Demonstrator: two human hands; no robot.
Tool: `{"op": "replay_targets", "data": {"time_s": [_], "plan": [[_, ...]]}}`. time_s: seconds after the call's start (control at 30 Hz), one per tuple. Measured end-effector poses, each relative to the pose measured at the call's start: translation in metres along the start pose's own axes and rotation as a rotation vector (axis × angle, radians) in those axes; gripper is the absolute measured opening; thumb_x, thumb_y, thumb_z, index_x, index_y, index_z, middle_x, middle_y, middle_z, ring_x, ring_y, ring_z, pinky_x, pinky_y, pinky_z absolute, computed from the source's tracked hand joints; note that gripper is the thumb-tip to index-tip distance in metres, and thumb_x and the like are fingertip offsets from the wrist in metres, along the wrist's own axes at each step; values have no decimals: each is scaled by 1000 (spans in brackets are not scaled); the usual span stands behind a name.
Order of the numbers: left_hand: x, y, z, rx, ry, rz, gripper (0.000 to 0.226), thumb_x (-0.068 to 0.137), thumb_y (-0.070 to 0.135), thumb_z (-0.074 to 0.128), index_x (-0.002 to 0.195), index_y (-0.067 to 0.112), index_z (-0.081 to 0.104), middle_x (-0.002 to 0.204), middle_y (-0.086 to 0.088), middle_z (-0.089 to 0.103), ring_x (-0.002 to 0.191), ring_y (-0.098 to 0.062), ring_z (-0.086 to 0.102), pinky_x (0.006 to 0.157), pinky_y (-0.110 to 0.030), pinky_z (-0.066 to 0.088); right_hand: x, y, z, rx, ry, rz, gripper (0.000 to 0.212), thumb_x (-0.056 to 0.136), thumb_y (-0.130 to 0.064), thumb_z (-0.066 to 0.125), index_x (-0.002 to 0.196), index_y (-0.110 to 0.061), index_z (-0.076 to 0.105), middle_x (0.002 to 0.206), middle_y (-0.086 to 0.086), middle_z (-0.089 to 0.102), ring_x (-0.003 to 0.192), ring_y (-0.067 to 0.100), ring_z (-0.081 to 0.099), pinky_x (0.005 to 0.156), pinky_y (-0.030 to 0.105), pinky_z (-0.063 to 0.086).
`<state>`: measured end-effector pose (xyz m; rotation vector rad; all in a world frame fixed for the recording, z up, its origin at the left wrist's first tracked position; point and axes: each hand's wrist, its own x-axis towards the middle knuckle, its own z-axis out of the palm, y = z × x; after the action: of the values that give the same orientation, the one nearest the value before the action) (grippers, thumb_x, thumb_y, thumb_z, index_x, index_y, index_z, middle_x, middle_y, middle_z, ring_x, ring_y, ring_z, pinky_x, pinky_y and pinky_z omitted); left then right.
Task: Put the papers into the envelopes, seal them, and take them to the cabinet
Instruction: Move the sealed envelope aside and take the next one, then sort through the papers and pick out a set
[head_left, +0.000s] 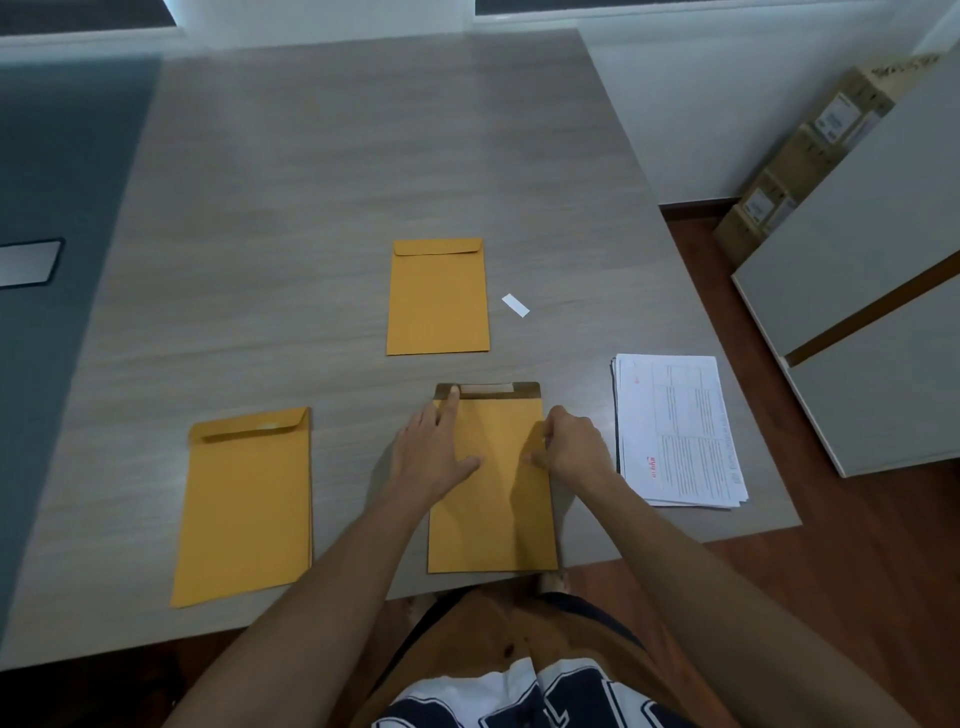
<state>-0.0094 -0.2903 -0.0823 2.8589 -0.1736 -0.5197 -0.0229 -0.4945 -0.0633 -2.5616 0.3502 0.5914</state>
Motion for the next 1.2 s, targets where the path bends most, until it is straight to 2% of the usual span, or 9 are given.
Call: {"op": "replay_targets", "data": {"time_s": [0.17, 0.43, 0.57, 0.67, 0.77, 0.87, 0.97, 1.07, 1.2], "plan": [[14, 9, -7, 8, -88, -76, 100, 74, 72, 62, 151, 27, 18, 139, -11, 44, 129, -29, 41, 102, -43, 41, -3, -4, 5, -142, 31, -79, 35, 87, -30, 69, 114, -19, 50, 108, 3, 62, 92, 20, 59, 71, 28, 45], [17, 26, -15, -32, -43, -147, 95, 70, 65, 72, 144, 21, 33, 138, -9, 46, 128, -28, 44, 100, -42, 44, -3, 3, 5, -35, 58, -60, 30, 87, -30, 69, 113, -20, 58, 109, 0, 65, 94, 18, 60, 76, 28, 50], [19, 48, -21, -90, 129, -70, 59, 80, 50, 70, 121, 14, 48, 122, -6, 53, 113, -26, 52, 82, -39, 48, -4, 12, -12, 112, 147, -28, 25, 90, -38, 66, 107, -21, 59, 100, -2, 66, 86, 15, 62, 73, 27, 50], [21, 77, -25, -214, 154, 34, 30, 87, 34, 65, 98, 12, 48, 103, -5, 54, 95, -27, 54, 64, -35, 38, -2, 32, -32, 139, 252, 39, 25, 88, -36, 63, 107, -20, 61, 98, 0, 67, 89, 18, 62, 71, 30, 49], [24, 112, -19, -308, 130, 104, 26, 87, 28, 64, 105, 12, 53, 107, -4, 56, 98, -25, 56, 67, -34, 42, -1, 64, -48, 139, 362, 148, 29, 87, -37, 63, 108, -18, 64, 104, 3, 65, 102, 22, 58, 78, 33, 50], [26, 144, -5, -368, 33, 107, 43, 85, 30, 64, 124, 12, 55, 120, -6, 55, 106, -25, 56, 82, -35, 48, -5, 98, -62, 143, 472, 282, 39, 88, -43, 65, 115, -15, 63, 118, 7, 62, 110, 23, 53, 89, 34, 46], [28, 172, 11, -414, -23, 87, 51, 85, 32, 64, 129, 8, 55, 125, -9, 51, 106, -29, 56, 89, -37, 48, -11, 131, -74, 135, 512, 340, 49, 86, -47, 66, 121, -13, 58, 125, 9, 57, 116, 25, 49, 96, 36, 44], [32, 193, 23, -441, -25, 17, 47, 84, 35, 63, 120, 6, 58, 123, -10, 49, 104, -31, 56, 91, -41, 49, -10, 151, -81, 105, 536, 340, 61, 83, -53, 68, 127, -13, 54, 129, 7, 54, 118, 23, 48, 98, 36, 46], [36, 215, 29, -452, -26, -79, 28, 82, 39, 62, 88, 13, 51, 112, -5, 47, 91, -25, 54, 75, -34, 47, 1, 167, -81, 73, 437, 349, 75, 74, -62, 72, 127, -14, 50, 129, 7, 51, 117, 22, 48, 96, 36, 49]]}}
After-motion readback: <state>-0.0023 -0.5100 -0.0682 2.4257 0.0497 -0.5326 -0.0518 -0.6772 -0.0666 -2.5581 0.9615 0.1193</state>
